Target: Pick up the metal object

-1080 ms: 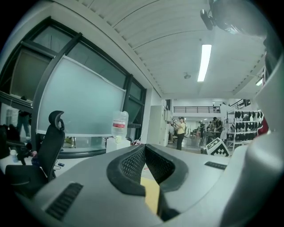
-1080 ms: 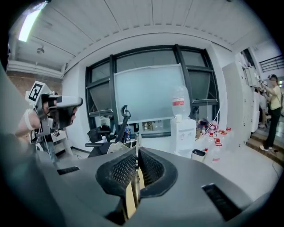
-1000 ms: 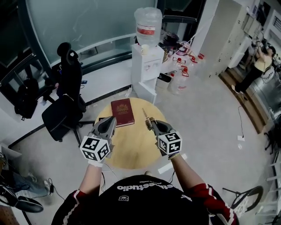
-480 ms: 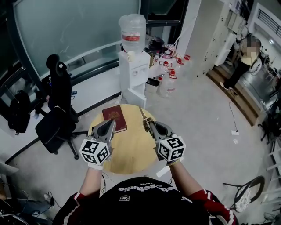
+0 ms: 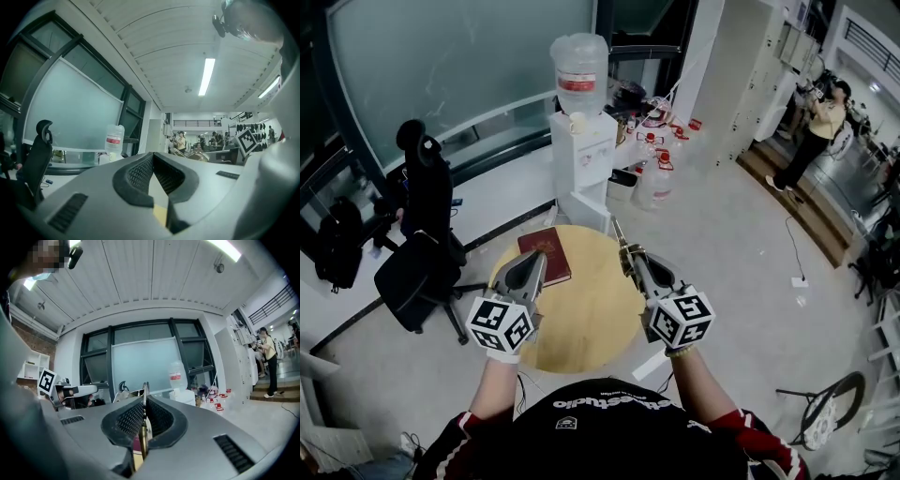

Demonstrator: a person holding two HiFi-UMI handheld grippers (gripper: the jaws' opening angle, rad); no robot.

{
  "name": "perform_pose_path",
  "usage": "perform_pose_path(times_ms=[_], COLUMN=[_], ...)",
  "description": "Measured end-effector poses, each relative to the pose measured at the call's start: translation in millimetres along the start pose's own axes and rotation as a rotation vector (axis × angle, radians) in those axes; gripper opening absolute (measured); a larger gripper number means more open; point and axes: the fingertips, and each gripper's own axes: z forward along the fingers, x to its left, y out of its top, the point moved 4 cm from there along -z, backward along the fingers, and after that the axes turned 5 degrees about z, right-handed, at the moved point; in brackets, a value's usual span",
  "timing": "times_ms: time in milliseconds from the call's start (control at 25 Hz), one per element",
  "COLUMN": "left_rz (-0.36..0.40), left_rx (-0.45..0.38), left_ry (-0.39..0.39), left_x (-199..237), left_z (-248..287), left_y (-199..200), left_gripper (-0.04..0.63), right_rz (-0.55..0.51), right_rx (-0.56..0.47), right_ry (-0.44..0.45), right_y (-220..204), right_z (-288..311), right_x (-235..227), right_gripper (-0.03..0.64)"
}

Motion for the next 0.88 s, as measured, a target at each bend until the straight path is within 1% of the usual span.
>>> perform_pose_path(times_ms=[360,880], left_rz=[-0.002,-0.014], left_rx=[-0.019,-0.018], left_ry=[0.034,0.043], left_x=[14.9,15.3], left_z=[-16.8,-24.5], left_y=[7.8,7.1], left_gripper=[0.017,0.017], right_rz=[-0.012,-0.017], right_rx=[-0.032,-0.019], right_ry=[-0.022,-0.011], right_y=[10.1,9.9], right_z=[-3.5,-1.9], right_x=[8.0,16.8], right_gripper=[0.031,0.031])
